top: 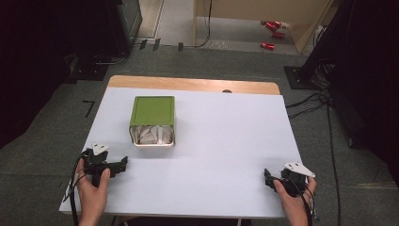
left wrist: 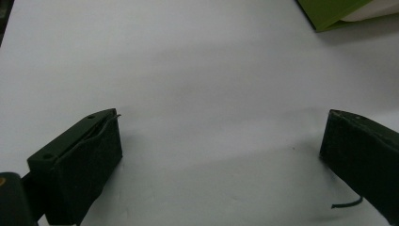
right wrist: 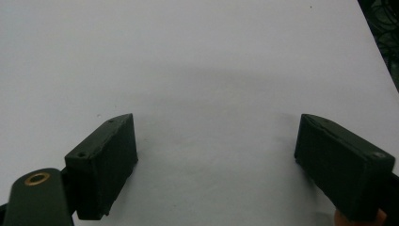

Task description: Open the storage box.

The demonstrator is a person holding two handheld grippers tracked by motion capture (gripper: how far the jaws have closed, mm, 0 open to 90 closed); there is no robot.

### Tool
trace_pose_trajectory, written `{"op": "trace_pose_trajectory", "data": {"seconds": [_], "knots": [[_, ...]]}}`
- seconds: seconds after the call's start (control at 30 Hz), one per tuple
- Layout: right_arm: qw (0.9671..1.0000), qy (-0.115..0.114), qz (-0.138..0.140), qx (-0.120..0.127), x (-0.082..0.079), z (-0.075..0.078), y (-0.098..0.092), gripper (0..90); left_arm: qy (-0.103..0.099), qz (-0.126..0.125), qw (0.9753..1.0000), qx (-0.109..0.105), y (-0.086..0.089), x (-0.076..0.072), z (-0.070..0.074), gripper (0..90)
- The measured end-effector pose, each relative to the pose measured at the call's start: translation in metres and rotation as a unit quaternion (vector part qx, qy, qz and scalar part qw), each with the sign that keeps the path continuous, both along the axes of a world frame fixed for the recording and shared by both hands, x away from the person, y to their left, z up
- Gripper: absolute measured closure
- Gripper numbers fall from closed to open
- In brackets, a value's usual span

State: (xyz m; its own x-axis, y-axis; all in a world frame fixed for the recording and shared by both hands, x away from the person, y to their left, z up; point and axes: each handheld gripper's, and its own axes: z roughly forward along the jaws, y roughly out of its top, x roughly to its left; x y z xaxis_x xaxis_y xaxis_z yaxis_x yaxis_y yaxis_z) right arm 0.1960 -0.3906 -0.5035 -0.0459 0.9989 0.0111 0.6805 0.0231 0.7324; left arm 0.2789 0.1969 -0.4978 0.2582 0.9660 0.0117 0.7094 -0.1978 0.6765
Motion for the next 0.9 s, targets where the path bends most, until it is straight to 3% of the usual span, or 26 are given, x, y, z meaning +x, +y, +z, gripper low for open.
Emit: {"op": "trace_pose_trajectory", "data": {"seconds": [0.17,0.3,0.47,0.63,0.9], "knots": [[1.0,0.0,-0.001,-0.001,0.0,0.001,0.0,12.9,0.001,0.0,1.0,-0.001,0.0,0.0,0.0,0.0],[0.9998,0.003,-0.02,-0.007,-0.001,0.002,0.004,12.7,0.001,0.0,1.0,-0.001,0.0,0.0,0.0,0.0],[0.9998,0.007,-0.017,-0.002,0.002,0.008,0.008,12.7,0.001,0.0,1.0,-0.001,0.0,0.0,0.0,0.0],[0.9997,-0.011,-0.017,0.013,0.004,0.021,0.018,12.7,0.0,0.0,1.0,-0.001,0.0,0.0,0.0,0.0],[0.9996,-0.009,-0.017,0.022,0.006,0.031,0.031,12.9,0.001,0.0,1.0,-0.001,0.0,0.0,0.0,0.0]]}}
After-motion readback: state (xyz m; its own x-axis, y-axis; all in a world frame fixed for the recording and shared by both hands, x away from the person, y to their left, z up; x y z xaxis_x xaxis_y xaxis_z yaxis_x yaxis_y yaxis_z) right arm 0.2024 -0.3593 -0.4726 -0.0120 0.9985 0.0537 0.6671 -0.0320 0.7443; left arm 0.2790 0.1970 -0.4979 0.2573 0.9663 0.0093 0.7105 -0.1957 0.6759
